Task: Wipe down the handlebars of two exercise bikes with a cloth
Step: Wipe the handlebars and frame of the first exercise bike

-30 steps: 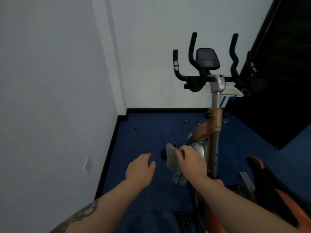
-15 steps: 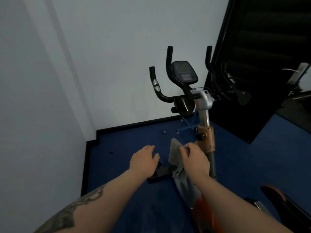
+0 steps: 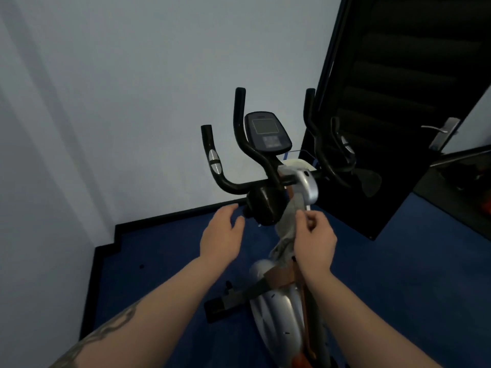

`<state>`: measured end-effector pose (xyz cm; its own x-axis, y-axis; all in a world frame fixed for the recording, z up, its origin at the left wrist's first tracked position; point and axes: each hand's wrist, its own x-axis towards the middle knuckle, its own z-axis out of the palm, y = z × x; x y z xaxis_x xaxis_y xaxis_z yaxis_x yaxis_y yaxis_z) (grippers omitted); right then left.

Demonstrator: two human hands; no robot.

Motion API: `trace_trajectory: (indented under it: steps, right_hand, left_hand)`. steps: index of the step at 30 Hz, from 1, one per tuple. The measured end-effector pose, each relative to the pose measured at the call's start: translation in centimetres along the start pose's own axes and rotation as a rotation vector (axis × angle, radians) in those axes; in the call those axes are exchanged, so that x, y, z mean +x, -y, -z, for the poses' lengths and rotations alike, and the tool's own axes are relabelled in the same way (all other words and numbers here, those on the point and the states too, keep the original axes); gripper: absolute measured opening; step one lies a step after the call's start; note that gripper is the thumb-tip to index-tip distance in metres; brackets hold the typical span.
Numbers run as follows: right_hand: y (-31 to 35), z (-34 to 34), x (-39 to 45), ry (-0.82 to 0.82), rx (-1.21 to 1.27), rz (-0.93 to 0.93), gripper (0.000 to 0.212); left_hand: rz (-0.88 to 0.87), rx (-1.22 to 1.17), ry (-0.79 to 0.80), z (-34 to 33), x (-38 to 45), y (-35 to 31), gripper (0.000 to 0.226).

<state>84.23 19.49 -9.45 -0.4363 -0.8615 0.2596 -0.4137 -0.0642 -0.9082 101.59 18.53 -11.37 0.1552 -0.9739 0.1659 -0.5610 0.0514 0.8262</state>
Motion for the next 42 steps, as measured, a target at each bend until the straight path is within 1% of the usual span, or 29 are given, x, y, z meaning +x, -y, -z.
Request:
trace_trajectory:
  steps: [4, 7, 11, 13, 15, 17, 21, 23, 28, 32, 36, 42]
  right_hand:
    - [2.1, -1.2, 4.0, 0.051, 0.075, 0.160, 0.012]
    - [3.1, -3.3, 5.9, 0.165, 0.075, 0.252, 0.005]
    - [2.1, -6.0, 6.2, 0.295, -0.137, 0.408, 0.015]
    - [0.7, -6.6, 6.0, 0.334, -0.248, 0.523, 0.016]
    - [-0.5, -6.8, 6.0, 0.328, -0.333, 0.625, 0.021]
    - [-1.3, -6.7, 6.3, 0.315, -0.380, 0.691, 0.027]
    - [-2.1, -6.8, 7.6, 0.393, -0.532, 0.830, 0.037]
    - [-2.4, -6.9, 8.3, 0.409, -0.547, 0.887, 0.037]
    - [-3.3, -6.8, 9.6, 0.380, -0.545, 1.073, 0.033]
    - [-3.8, -6.8, 9.0, 0.304, -0.547, 1.061, 0.032]
    - [-4.3, -7.3, 7.4, 0.204, -0.559, 0.980, 0.033]
    - [-4.6, -7.5, 4.8, 0.122, -0.534, 0.843, 0.036]
  left_hand:
    - [0.033, -0.177, -0.095, -1.7, 2.8, -0.9, 0.038]
    - [0.095, -0.313, -0.154, -2.5, 4.2, -1.3, 0.035]
    - [0.108, -0.339, -0.182, -3.1, 4.6, -1.2, 0.034]
    - [0.110, -0.353, -0.180, -3.3, 4.7, -0.9, 0.033]
    - [0.106, -0.387, -0.170, -3.5, 4.9, -0.7, 0.032]
    - [0.090, -0.419, -0.154, -3.6, 5.0, -0.7, 0.031]
    - [0.045, -0.441, -0.102, -4.0, 5.5, -0.8, 0.027]
    - [0.037, -0.435, -0.089, -4.3, 5.8, -0.8, 0.028]
    - [0.027, -0.404, -0.049, -5.3, 5.9, -0.4, 0.041]
    - [-0.002, -0.366, -0.048, -5.2, 6.1, 0.0, 0.042]
    - [-0.011, -0.459, -0.024, -4.9, 6.0, 0.6, 0.040]
    - [-0.041, -0.530, 0.062, -4.4, 5.8, 1.4, 0.040]
